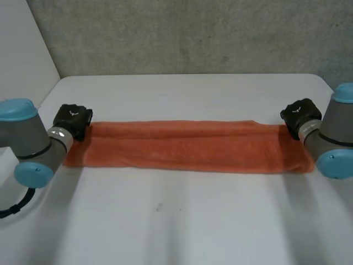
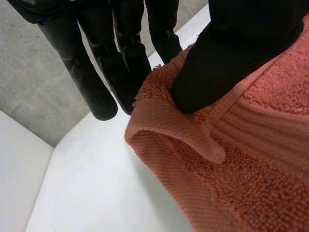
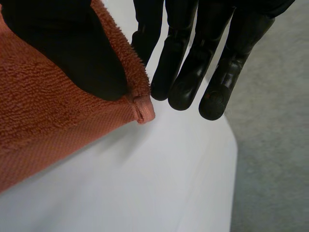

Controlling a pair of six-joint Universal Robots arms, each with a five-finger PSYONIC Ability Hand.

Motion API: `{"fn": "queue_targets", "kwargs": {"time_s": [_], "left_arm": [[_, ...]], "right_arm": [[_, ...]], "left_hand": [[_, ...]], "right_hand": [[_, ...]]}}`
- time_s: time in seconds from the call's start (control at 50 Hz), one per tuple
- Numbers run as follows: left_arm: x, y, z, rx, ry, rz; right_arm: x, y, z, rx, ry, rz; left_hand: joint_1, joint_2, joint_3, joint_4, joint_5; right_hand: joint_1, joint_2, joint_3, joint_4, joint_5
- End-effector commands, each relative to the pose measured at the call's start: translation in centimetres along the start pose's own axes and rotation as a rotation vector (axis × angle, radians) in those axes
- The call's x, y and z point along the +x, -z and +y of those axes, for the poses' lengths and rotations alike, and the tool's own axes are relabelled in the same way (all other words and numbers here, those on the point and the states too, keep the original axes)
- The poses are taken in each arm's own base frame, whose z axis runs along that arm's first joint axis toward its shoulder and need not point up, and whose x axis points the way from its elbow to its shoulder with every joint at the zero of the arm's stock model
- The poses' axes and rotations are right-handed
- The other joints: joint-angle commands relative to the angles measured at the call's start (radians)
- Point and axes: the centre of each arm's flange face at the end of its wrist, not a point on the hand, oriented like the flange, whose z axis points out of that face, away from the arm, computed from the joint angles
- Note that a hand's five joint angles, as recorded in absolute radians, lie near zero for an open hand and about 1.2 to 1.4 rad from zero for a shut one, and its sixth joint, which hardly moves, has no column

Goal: Fold the laundry

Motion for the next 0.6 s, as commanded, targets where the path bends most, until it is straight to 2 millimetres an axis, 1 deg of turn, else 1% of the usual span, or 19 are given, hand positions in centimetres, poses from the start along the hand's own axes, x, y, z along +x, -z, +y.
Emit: {"fn": "queue_targets", "kwargs": {"time_s": [0.02,0.24,0.26,0.28,0.3,0.32,0.34,0.36,0.38,0.4,0.42,0.44,0.48,0.5,0.52,0.54,0.56,0.58,0.6], "left_arm": [[0.2,-1.6,1.0,0.001,-0.006,-0.018],[0.2,-2.9,1.1,0.079,-0.013,-0.056],[0.5,-2.9,1.0,0.095,-0.016,-0.049],[0.5,-2.9,1.0,0.095,-0.016,-0.049],[0.8,-2.9,0.7,0.110,-0.020,-0.043],[1.3,-2.8,0.4,0.126,-0.028,-0.035],[1.3,-2.8,0.4,0.126,-0.028,-0.035],[1.8,-2.6,0.1,0.144,-0.035,-0.028],[1.8,-2.6,0.1,0.144,-0.035,-0.028],[1.9,-2.5,-0.5,0.168,-0.039,-0.033],[1.5,-2.4,-1.4,0.200,-0.043,-0.048],[1.5,-2.4,-1.4,0.200,-0.043,-0.048],[0.6,-1.9,-3.3,0.260,-0.048,-0.081],[0.5,-1.9,-3.3,0.260,-0.048,-0.081],[0.2,-1.6,-4.1,0.280,-0.049,-0.091],[0.2,-1.6,-4.1,0.280,-0.049,-0.091],[-0.2,-1.2,-4.9,0.295,-0.050,-0.103],[-0.6,-0.6,-5.7,0.307,-0.050,-0.109],[-0.6,-0.6,-5.7,0.307,-0.050,-0.109]], "right_arm": [[0.0,-2.2,0.0,0.059,0.011,0.080],[-0.8,-4.0,0.2,0.097,0.014,0.109],[-0.9,-4.2,0.2,0.098,0.010,0.115],[-0.9,-4.2,0.2,0.098,0.010,0.115],[-0.9,-4.2,0.1,0.097,0.008,0.120],[-1.0,-4.1,-0.2,0.094,0.007,0.128],[-1.0,-4.1,-0.2,0.094,0.007,0.129],[-0.9,-3.9,-0.6,0.091,0.003,0.142],[-0.4,-3.7,-1.0,0.085,-0.006,0.164],[-0.4,-3.7,-1.0,0.085,-0.006,0.165],[0.4,-3.4,-1.7,0.092,-0.025,0.190],[0.4,-3.4,-1.7,0.092,-0.025,0.190],[2.6,-2.1,-3.6,0.131,-0.084,0.230],[2.6,-2.1,-3.6,0.131,-0.084,0.230],[3.6,-1.3,-4.4,0.151,-0.124,0.244],[4.8,-0.5,-5.2,0.173,-0.168,0.259],[4.8,-0.5,-5.2,0.173,-0.168,0.259],[5.6,0.4,-5.9,0.193,-0.205,0.267],[5.6,0.4,-5.9,0.193,-0.205,0.267]], "left_hand": [[0.225,0.179,0.182,0.179,0.197],[0.225,0.179,0.182,0.179,0.197],[-0.135,-0.181,-0.178,-0.181,-0.163],[-0.138,-0.185,-0.181,-0.185,-0.167],[-0.810,-0.856,-0.853,-0.856,-0.838],[-0.974,-1.020,-1.016,-1.020,-1.002],[-0.975,-1.021,-1.018,-1.021,-1.004],[-0.997,-1.043,-1.039,-1.043,-1.025],[-0.997,-1.043,-1.039,-1.043,-1.025],[-0.997,-1.043,-1.039,-1.043,-1.025],[-0.997,-1.043,-1.039,-1.043,-1.025],[-0.997,-1.043,-1.039,-1.043,-1.025],[-0.997,-1.043,-1.039,-1.043,-1.025],[-0.997,-1.043,-1.039,-1.043,-1.025],[-0.997,-1.043,-1.039,-1.043,-1.025],[-0.997,-1.043,-1.039,-1.043,-1.025],[-0.997,-1.043,-1.039,-1.043,-1.025],[-0.997,-1.043,-1.039,-1.043,-1.025],[-0.997,-1.043,-1.039,-1.043,-1.025]], "right_hand": [[0.417,0.202,0.208,0.202,0.223],[0.417,0.202,0.208,0.202,0.223],[0.417,0.202,0.208,0.202,0.223],[0.417,0.202,0.208,0.202,0.223],[-0.268,-0.483,-0.477,-0.483,-0.462],[-0.804,-1.020,-1.013,-1.020,-0.999],[-0.804,-1.020,-1.013,-1.020,-0.999],[-0.804,-1.020,-1.013,-1.020,-0.999],[-0.804,-1.020,-1.013,-1.020,-0.999],[-0.804,-1.020,-1.013,-1.020,-0.999],[-0.804,-1.020,-1.013,-1.020,-0.999],[-0.804,-1.020,-1.013,-1.020,-0.999],[-0.804,-1.020,-1.013,-1.020,-0.999],[-0.804,-1.020,-1.013,-1.020,-0.999],[-0.804,-1.020,-1.013,-1.020,-0.999],[-0.804,-1.020,-1.013,-1.020,-0.999],[-0.804,-1.020,-1.013,-1.020,-0.999],[-0.804,-1.020,-1.013,-1.020,-0.999],[-0.804,-1.020,-1.013,-1.020,-0.999]]}}
